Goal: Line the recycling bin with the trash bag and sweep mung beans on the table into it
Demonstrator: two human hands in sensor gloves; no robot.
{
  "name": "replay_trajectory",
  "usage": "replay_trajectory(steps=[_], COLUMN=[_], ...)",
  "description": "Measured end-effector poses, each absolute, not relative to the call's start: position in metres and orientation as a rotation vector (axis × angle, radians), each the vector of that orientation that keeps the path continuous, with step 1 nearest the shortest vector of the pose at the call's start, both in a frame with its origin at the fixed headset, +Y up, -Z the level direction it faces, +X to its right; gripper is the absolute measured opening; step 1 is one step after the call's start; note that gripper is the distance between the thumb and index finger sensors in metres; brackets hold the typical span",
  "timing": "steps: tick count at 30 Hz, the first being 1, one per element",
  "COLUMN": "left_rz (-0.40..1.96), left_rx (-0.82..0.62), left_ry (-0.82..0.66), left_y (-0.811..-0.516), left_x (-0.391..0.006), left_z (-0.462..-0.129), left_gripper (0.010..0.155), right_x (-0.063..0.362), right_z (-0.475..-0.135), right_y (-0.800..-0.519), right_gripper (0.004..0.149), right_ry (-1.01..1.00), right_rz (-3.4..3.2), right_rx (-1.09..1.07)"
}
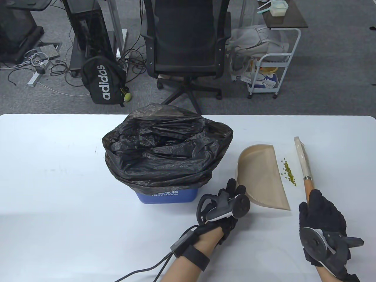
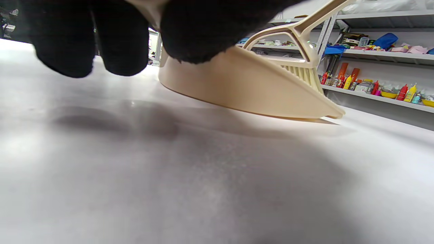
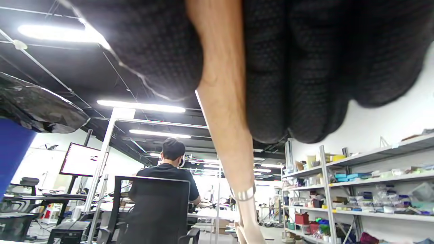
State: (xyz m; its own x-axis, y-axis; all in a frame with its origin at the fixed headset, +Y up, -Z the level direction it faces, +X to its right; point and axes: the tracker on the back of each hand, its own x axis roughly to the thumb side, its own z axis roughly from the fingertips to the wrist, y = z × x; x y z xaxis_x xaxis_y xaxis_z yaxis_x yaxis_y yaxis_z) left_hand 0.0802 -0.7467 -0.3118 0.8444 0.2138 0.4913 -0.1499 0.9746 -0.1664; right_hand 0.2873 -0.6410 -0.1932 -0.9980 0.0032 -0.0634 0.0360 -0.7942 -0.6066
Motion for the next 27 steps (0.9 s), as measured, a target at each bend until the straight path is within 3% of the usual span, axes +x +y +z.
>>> replay_trajectory(steps=[19, 27], left_rz=[0.149, 0.144], left_rx=[-0.148, -0.149], left_ry=[-0.511, -0.506], left_y=[-0.741, -0.741], left_x=[0.081, 0.081], left_z=[-0.312, -0.313], left_gripper=[0.071, 0.072], right_x=[0.262, 0.263], right_z=[-0.177, -0.182], right_y=[-0.625, -0.624], right_gripper=[0.055, 0.055], right_ry=[1.079, 1.034], right_rz=[-2.974, -2.921], right_rx=[-0.124, -0.092])
